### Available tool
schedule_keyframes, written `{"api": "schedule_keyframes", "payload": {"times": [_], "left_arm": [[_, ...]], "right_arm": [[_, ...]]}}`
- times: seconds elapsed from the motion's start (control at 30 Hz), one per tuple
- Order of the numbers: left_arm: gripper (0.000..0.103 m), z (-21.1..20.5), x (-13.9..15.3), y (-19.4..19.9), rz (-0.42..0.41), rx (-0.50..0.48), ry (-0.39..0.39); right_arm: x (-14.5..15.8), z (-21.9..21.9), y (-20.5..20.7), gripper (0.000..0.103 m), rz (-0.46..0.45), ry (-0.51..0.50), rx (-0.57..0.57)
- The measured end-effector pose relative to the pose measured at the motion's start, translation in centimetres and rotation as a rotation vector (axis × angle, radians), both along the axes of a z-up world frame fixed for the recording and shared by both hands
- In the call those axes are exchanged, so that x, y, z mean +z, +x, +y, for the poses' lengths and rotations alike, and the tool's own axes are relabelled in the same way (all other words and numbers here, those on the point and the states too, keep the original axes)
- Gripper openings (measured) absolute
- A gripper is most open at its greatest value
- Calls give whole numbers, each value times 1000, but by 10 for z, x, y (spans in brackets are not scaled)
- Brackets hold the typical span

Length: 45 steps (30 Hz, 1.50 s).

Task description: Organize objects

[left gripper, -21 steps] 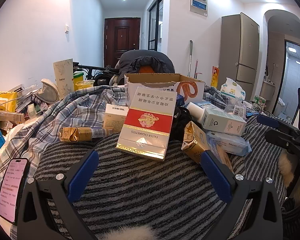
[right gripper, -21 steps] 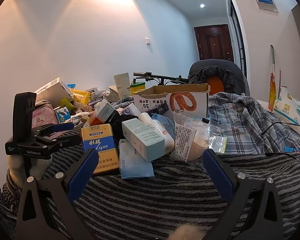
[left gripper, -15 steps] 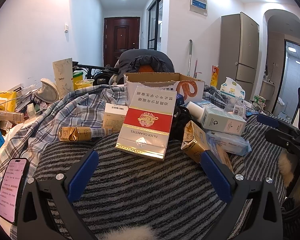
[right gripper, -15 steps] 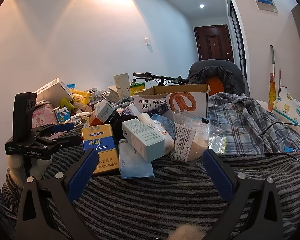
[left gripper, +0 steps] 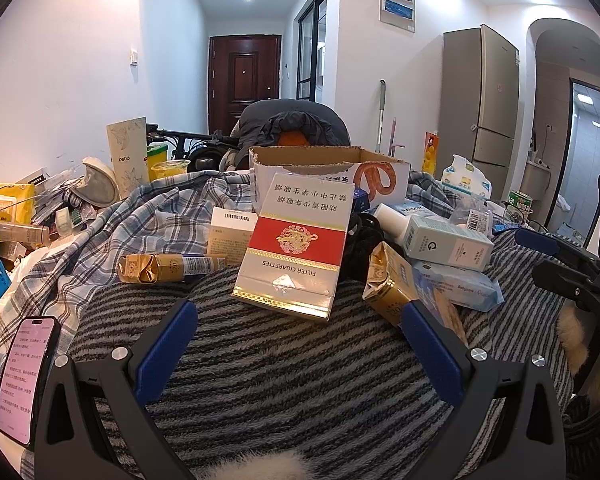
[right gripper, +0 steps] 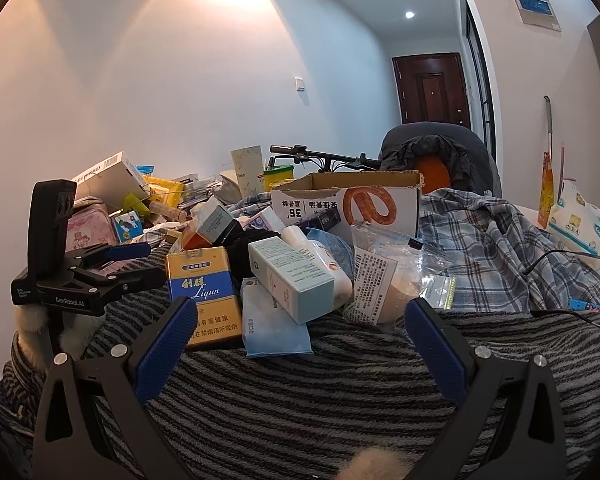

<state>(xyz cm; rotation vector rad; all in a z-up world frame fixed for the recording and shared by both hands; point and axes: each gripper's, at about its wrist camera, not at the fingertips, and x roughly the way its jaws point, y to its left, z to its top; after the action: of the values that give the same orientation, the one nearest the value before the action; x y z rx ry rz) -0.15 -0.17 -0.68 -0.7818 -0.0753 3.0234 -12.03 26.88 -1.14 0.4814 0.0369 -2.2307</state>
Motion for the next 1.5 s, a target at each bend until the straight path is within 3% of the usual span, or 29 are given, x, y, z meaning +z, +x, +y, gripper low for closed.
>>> {"api": "schedule_keyframes", "payload": {"times": [0.87, 1.07, 1.13, 1.23, 1.43, 1.5], "left_arm": [[103, 0, 2, 1, 0, 2, 4], [103, -15, 9, 0, -75, -117, 83], [103, -16, 12, -1, -112, -166, 33], [103, -20, 16, -5, -129, -162, -60], [103, -28, 18, -36, -208, -181, -113], [103, -26, 16, -45, -221, -227, -128]], "right_arm": [[1, 0, -1, 103, 0, -1, 2], [1, 0, 0, 103, 0, 1, 3], [1, 0, 0, 103, 4, 2, 0], [0, 0, 0, 103, -6, -7, 7], [0, 0, -1, 103, -7, 1, 8], [0, 1, 0, 103, 2, -5, 6]]}}
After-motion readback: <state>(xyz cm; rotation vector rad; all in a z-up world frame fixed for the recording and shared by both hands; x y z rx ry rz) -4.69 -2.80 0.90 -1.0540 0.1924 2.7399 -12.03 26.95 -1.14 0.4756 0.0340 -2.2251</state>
